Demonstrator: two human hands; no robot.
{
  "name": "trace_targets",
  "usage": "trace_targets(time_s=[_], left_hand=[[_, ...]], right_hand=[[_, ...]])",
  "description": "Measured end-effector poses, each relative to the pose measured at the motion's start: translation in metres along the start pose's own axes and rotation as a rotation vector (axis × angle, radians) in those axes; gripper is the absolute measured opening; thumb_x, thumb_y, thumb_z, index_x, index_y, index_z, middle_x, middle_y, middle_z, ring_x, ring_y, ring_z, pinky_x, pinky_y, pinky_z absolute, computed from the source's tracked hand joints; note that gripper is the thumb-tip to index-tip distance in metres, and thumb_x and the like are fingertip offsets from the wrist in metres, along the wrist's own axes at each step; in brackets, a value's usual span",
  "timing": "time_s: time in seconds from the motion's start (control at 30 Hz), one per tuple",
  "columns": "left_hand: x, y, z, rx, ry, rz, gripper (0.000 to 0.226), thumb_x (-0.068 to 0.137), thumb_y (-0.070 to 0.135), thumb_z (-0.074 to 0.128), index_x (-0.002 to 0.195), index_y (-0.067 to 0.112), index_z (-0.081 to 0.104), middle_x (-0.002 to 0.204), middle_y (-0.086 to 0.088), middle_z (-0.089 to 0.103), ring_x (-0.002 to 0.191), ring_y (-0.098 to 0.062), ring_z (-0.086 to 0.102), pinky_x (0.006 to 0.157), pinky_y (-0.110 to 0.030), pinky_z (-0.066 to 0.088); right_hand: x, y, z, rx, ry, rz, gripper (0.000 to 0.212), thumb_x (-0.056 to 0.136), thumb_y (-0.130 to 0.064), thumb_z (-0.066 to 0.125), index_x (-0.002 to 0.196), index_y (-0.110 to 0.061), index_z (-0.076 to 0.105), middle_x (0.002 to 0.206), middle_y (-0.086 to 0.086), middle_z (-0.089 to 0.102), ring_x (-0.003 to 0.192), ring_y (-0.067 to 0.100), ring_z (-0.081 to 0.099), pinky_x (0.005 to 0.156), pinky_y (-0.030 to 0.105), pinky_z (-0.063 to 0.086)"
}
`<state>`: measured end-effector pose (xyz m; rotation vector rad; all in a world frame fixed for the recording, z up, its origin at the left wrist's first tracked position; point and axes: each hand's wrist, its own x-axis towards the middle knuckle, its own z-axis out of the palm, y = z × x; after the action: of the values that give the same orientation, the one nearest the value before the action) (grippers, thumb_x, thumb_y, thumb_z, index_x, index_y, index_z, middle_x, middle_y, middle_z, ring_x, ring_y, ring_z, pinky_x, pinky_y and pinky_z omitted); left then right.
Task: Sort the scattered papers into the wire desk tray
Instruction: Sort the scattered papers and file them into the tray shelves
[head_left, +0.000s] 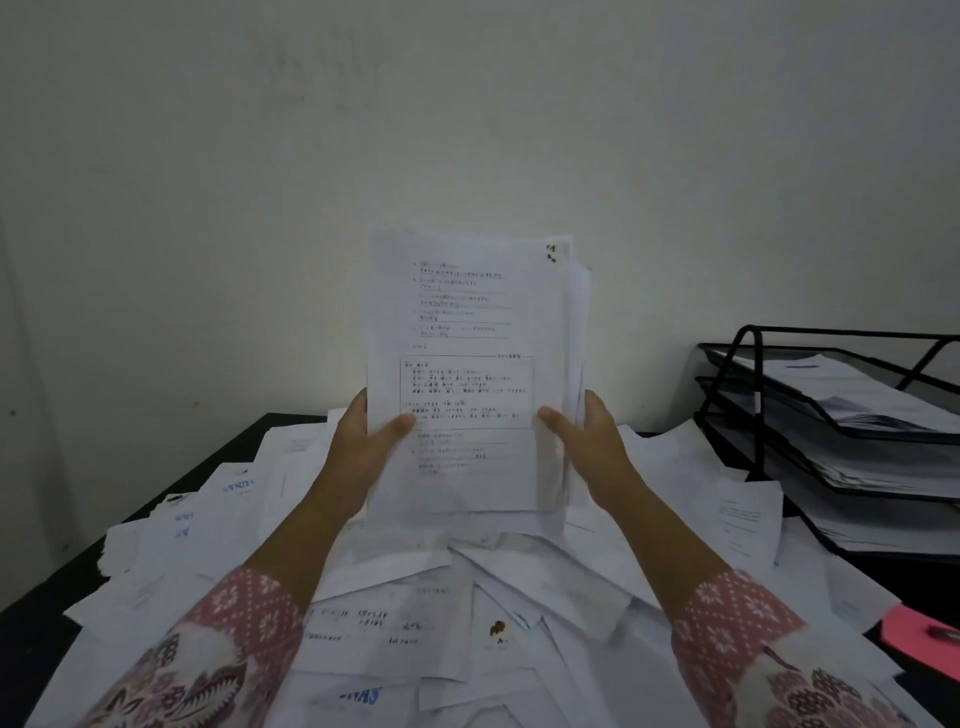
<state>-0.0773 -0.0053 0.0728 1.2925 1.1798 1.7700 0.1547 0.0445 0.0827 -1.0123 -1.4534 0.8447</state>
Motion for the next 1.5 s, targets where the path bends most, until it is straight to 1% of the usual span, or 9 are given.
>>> trace_targets(time_s=[0.1,0.2,0.4,0.67,0.87,1.0,1.27,1.4,1.5], left_hand=[[0.0,0.005,0.012,-0.076,0.006,0.016,0.033,0.087,0.017,0.063,0.119,0.017,0.054,0.106,0.002,0.066,0.093,-0.015,0.066,0.071,-0.027,0.057],[-0.002,0.005,0.023,-0.057,0.035,0.019,0.03,0.085,0.026,0.066,0.113,0.02,0.056,0.103,0.004,0.066,0.092,-0.013,0.064,0.077,-0.031,0.054],[-0.01,-0.003,0.04,0.054,0.074,0.05,0.028,0.087,0.023,0.064,0.112,0.021,0.051,0.093,0.012,0.06,0.082,0.001,0.058,0.064,-0.015,0.047],[-0.007,-0.003,0.043,0.013,0.105,0.064,0.009,0.093,0.027,0.055,0.098,0.02,0.052,0.102,-0.001,0.063,0.096,-0.022,0.063,0.08,-0.037,0.054],[-0.008,0.006,0.058,0.027,0.147,0.17,0.006,0.097,0.02,0.048,0.092,0.019,0.045,0.089,0.006,0.057,0.08,-0.011,0.059,0.061,-0.02,0.049],[-0.008,0.003,0.06,0.128,0.121,0.229,0.02,0.096,0.025,0.05,0.11,0.018,0.038,0.096,0.012,0.055,0.082,-0.005,0.06,0.056,-0.014,0.05],[-0.01,0.005,0.072,0.133,0.158,0.25,0.023,0.099,0.021,0.043,0.12,0.017,0.035,0.095,0.01,0.054,0.085,-0.006,0.059,0.067,-0.021,0.051],[-0.008,0.002,0.072,0.191,0.093,0.248,0.039,0.098,0.022,0.044,0.134,0.025,0.028,0.107,-0.003,0.055,0.091,-0.018,0.062,0.072,-0.032,0.055],[-0.008,0.005,0.077,0.24,0.084,0.284,0.039,0.1,0.018,0.038,0.138,0.024,0.027,0.113,-0.003,0.056,0.093,-0.02,0.062,0.069,-0.027,0.054]], right_hand=[[-0.003,-0.008,-0.01,0.047,0.026,-0.054,0.022,0.092,-0.021,0.058,0.113,-0.019,0.052,0.108,-0.001,0.06,0.105,0.02,0.059,0.082,0.026,0.048],[-0.005,-0.009,-0.016,0.007,0.061,-0.1,0.037,0.09,-0.026,0.061,0.123,-0.014,0.049,0.112,-0.005,0.058,0.103,0.013,0.056,0.088,0.027,0.046],[-0.01,-0.007,-0.015,-0.014,0.069,-0.068,0.017,0.097,-0.018,0.047,0.112,-0.012,0.044,0.1,-0.003,0.055,0.094,0.016,0.055,0.067,0.019,0.046],[-0.013,-0.014,-0.014,0.056,0.071,-0.049,0.027,0.095,-0.013,0.046,0.113,-0.017,0.026,0.1,-0.006,0.047,0.088,0.01,0.052,0.068,0.022,0.048],[-0.015,-0.02,-0.018,0.007,0.166,-0.096,0.011,0.096,-0.008,0.037,0.107,-0.011,0.032,0.092,-0.006,0.047,0.079,0.008,0.049,0.062,0.02,0.043],[-0.017,-0.016,-0.027,-0.017,0.157,-0.098,0.016,0.097,-0.013,0.041,0.11,-0.014,0.031,0.096,-0.008,0.048,0.08,0.0,0.05,0.059,0.015,0.041],[-0.019,-0.012,-0.035,-0.061,0.174,-0.112,0.029,0.094,0.0,0.037,0.12,-0.013,0.031,0.09,-0.008,0.048,0.072,0.004,0.048,0.052,0.008,0.04],[-0.022,-0.002,-0.037,-0.104,0.076,-0.025,0.037,0.094,-0.003,0.042,0.128,-0.01,0.028,0.103,-0.003,0.047,0.09,0.012,0.05,0.059,0.011,0.038],[-0.023,0.0,-0.037,-0.189,0.062,-0.022,0.037,0.094,0.004,0.033,0.129,-0.006,0.028,0.089,-0.007,0.045,0.075,0.004,0.047,0.05,0.007,0.037]])
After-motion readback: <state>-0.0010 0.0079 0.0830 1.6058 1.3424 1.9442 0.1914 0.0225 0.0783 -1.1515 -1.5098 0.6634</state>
